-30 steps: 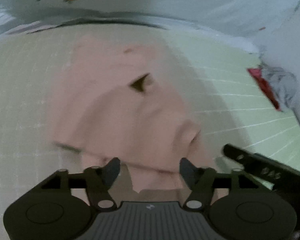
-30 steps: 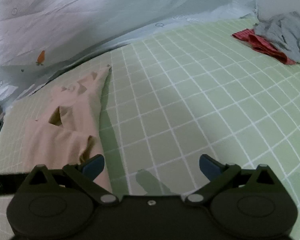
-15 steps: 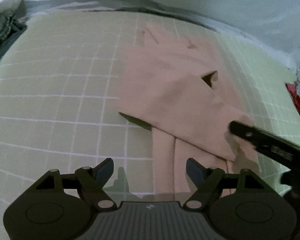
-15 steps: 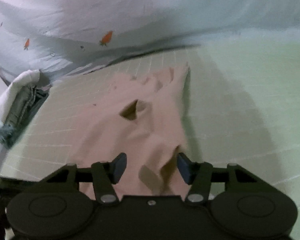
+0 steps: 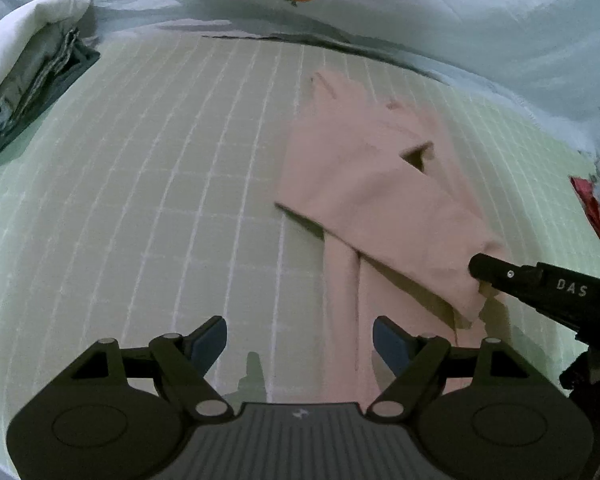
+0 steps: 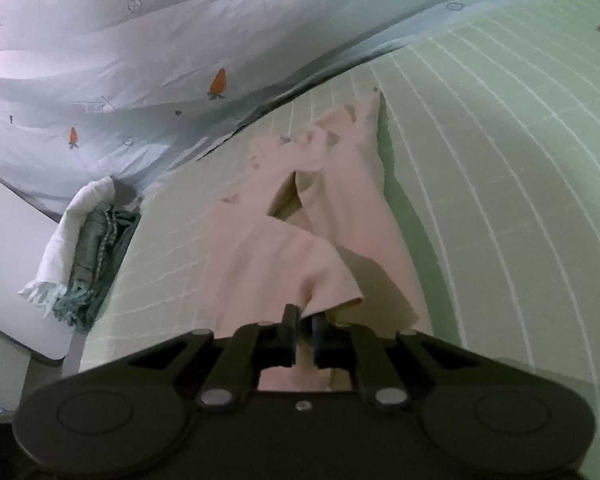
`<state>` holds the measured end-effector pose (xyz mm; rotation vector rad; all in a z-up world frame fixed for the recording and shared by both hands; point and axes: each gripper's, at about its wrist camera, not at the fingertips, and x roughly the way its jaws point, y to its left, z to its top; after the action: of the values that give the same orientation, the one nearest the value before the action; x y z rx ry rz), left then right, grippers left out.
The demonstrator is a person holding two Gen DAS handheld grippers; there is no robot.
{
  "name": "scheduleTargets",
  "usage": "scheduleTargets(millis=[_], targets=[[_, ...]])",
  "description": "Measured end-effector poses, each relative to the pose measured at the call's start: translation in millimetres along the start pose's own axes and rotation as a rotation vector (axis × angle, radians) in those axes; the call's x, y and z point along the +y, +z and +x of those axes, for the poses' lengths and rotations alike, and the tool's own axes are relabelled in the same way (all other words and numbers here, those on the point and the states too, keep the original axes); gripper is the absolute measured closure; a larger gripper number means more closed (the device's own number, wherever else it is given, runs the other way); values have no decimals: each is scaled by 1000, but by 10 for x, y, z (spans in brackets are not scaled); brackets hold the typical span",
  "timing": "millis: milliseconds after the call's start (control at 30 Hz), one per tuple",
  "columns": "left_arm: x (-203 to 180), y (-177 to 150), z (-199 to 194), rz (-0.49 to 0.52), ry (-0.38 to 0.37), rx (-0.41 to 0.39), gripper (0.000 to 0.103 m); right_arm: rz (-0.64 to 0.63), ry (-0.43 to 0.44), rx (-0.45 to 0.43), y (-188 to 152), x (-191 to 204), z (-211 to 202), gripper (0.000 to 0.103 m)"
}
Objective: Fold clothes
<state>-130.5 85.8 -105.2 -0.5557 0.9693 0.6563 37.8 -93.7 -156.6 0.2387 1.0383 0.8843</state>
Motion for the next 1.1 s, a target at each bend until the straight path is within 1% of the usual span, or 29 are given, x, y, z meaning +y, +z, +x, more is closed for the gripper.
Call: scheduleTargets(millis=[167, 333, 433, 533, 600, 633, 700, 900, 1000, 1100], targets=[[-69, -287, -83, 6, -17, 32, 22, 6, -28, 48, -247, 20, -207, 96], [-97, -490, -121, 16, -26, 69, 22, 13, -31, 77, -448, 5, -386, 96], [-77, -539, -141, 11, -24, 79, 22, 11, -39, 74, -528, 36, -508, 96], [-76, -570, -145, 15, -25, 91, 22, -5, -51, 39, -593, 90, -657, 96], [-84, -588, -132, 22, -30, 102, 22, -34, -73, 27, -643, 143, -742, 96], [-89, -601, -123, 27, -31, 109, 22, -39, -91, 11, -662, 156, -764, 96], [-107, -638, -97, 40, -30, 122, 22, -45, -112, 14, -720, 158, -790, 96], [-134, -747, -59, 86, -18, 148, 22, 21, -154, 31, -915, 7, -779, 96], [-114, -795, -18, 89, -8, 165, 22, 51, -166, 56, -979, -68, -744, 96], [-94, -830, 24, 84, 3, 182, 22, 47, -179, 86, -1028, -98, -729, 95]])
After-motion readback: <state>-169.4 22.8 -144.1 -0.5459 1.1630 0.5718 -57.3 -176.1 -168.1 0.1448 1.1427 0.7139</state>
